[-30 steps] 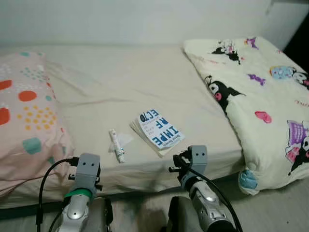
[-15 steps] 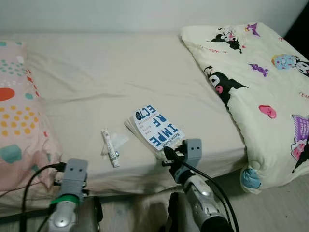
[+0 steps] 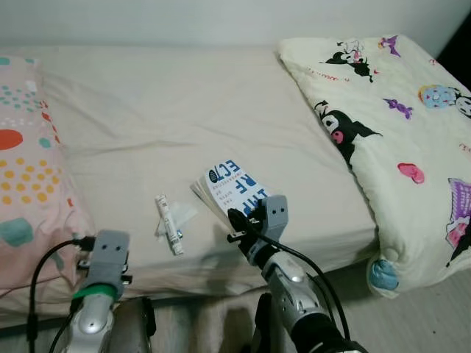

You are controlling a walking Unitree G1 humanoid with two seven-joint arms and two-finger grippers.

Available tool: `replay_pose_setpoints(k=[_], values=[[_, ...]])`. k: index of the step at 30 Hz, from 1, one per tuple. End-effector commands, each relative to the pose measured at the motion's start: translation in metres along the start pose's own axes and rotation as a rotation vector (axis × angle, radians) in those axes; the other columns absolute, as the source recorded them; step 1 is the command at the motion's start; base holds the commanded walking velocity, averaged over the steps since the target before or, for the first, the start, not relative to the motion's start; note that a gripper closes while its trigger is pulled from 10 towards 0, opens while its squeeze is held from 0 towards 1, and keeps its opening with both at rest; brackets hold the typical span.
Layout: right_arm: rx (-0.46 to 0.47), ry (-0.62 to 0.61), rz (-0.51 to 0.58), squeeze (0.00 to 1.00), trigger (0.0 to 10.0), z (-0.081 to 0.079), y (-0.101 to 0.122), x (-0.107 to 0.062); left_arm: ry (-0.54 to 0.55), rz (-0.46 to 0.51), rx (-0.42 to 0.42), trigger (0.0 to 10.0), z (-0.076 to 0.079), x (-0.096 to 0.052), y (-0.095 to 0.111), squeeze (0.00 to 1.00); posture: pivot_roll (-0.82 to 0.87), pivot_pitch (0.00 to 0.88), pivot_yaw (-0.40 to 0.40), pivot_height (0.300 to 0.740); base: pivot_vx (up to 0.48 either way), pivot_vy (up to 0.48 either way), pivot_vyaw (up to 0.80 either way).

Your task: Clean up the room

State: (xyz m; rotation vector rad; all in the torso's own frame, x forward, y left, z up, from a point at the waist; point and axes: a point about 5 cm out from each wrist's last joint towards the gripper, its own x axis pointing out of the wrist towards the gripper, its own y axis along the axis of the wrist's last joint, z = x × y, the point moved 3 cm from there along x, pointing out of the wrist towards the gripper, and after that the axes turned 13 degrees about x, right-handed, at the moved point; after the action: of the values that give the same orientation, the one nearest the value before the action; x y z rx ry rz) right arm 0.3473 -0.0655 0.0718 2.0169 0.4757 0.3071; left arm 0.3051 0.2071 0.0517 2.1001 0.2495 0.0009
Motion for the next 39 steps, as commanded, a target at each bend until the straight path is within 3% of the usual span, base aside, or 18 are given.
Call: replay_pose_setpoints(k=[1,3,10,17,21,26,31,36,39], values=[[0.004,-0.022,0.013,0.0,10.0,0.006,-0.001,-0.005,-0.039,-0.024,-0.003,10.0,0.009,-0.003,-0.008,0.0,0.03,0.098,-0.062,0.571,0.0,0.0,0.0],[-0.005,-0.042,0.048,0.0,10.0,0.014,0.006,-0.012,-0.065,-0.015,-0.004,10.0,0.012,0.012,-0.001,0.0,0.01,0.106,-0.055,0.571,0.0,0.0,0.0],[-0.026,-0.094,0.092,0.0,10.0,0.028,0.014,-0.029,-0.131,-0.049,0.056,10.0,0.02,0.038,0.006,0.0,-0.05,0.143,-0.014,0.571,0.0,0.0,0.0],[-0.054,-0.141,0.136,0.0,10.0,0.037,0.023,-0.045,-0.149,-0.119,0.08,10.0,0.017,0.047,-0.001,0.0,-0.11,0.184,0.02,0.571,0.0,0.0,0.0],[-0.071,-0.191,0.173,0.0,10.0,0.045,0.032,-0.06,-0.113,-0.184,0.128,10.0,0.005,0.053,-0.009,0.0,-0.15,0.204,0.043,0.571,0.0,0.0,0.0],[-0.08,-0.211,0.186,0.0,10.0,0.048,0.036,-0.068,-0.117,-0.176,0.104,10.0,0.003,0.057,-0.005,0.0,-0.16,0.207,0.048,0.571,0.0,0.0,0.0],[-0.083,-0.225,0.192,0.0,10.0,0.049,0.038,-0.073,-0.157,-0.135,0.067,10.0,0.011,0.061,0.007,0.0,-0.16,0.206,0.054,0.571,0.0,0.0,0.0],[-0.084,-0.234,0.19,0.0,10.0,0.047,0.039,-0.074,-0.239,-0.075,0.049,10.0,0.032,0.062,0.023,0.0,-0.16,0.2,0.055,0.571,0.0,0.0,0.0],[-0.081,-0.233,0.183,0.0,10.0,0.044,0.039,-0.073,-0.313,-0.027,0.055,10.0,0.051,0.058,0.034,0.0,-0.15,0.195,0.053,0.571,0.0,0.0,0.0]])
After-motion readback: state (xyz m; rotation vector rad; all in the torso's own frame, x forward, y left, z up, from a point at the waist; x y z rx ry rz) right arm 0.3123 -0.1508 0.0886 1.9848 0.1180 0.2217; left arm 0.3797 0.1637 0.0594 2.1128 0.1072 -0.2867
